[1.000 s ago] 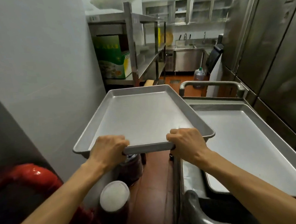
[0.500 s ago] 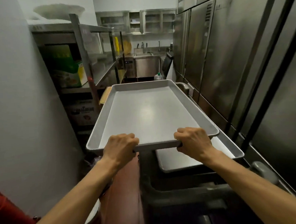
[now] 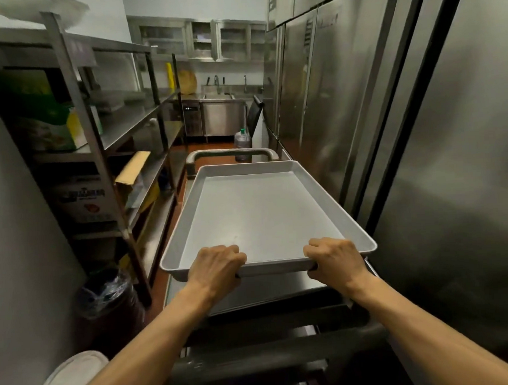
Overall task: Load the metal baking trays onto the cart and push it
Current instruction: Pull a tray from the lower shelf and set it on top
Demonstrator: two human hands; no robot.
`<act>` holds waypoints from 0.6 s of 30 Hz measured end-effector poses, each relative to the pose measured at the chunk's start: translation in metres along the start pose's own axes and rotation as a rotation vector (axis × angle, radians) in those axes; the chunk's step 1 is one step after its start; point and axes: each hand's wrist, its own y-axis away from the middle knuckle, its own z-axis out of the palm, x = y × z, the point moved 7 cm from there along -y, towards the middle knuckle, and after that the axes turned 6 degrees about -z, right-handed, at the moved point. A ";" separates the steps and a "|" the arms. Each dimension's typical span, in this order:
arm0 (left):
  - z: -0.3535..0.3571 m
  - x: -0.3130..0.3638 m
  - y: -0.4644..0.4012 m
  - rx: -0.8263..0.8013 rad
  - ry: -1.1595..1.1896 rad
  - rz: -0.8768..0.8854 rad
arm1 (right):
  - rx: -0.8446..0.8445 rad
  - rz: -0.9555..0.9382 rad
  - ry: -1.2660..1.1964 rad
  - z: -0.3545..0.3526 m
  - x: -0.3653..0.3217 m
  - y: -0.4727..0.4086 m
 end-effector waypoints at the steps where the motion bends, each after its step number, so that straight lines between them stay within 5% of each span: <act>1: 0.005 0.006 -0.004 -0.010 -0.009 -0.007 | -0.003 -0.007 -0.004 0.006 0.008 0.003; 18: 0.070 0.039 -0.027 -0.124 0.017 -0.098 | -0.013 -0.129 -0.112 0.084 0.048 0.012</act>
